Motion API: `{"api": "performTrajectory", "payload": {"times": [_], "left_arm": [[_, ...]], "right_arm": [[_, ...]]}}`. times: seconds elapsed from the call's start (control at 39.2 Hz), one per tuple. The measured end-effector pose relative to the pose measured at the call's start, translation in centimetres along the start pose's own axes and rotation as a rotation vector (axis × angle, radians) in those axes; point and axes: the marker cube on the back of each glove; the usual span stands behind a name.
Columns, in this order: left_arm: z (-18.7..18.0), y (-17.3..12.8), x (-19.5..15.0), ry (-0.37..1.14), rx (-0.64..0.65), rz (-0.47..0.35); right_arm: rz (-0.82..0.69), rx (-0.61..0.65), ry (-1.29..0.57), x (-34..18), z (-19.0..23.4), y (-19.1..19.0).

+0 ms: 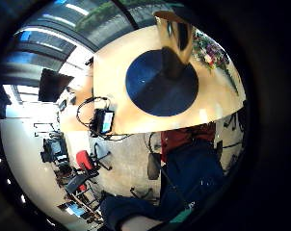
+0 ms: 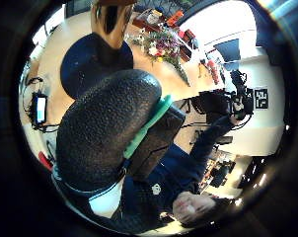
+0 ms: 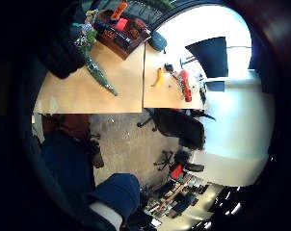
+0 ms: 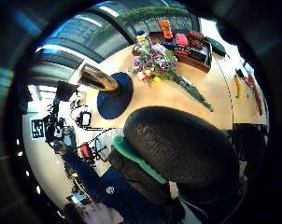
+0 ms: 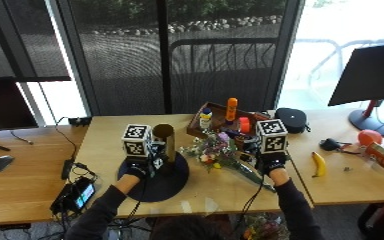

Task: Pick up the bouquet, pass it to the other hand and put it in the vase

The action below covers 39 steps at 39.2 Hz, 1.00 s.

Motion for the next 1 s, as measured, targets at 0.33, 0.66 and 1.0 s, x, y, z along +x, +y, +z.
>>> {"api": "performTrajectory", "payload": {"times": [0.33, 0.66, 1.0], "left_arm": [[0.1, 0.3, -0.1, -0.007, 0.000, 0.006], [-0.3, 0.4, 1.7, -0.038, 0.019, 0.071], [0.9, -0.5, 1.3, -0.045, 0.017, 0.060]], "right_arm": [[0.024, 0.002, -0.107, 0.3, -2.3, -2.1], [0.248, 0.002, -0.214, 4.9, -2.2, -8.6], [0.383, -0.151, -0.326, 10.2, 6.4, -11.9]]}}
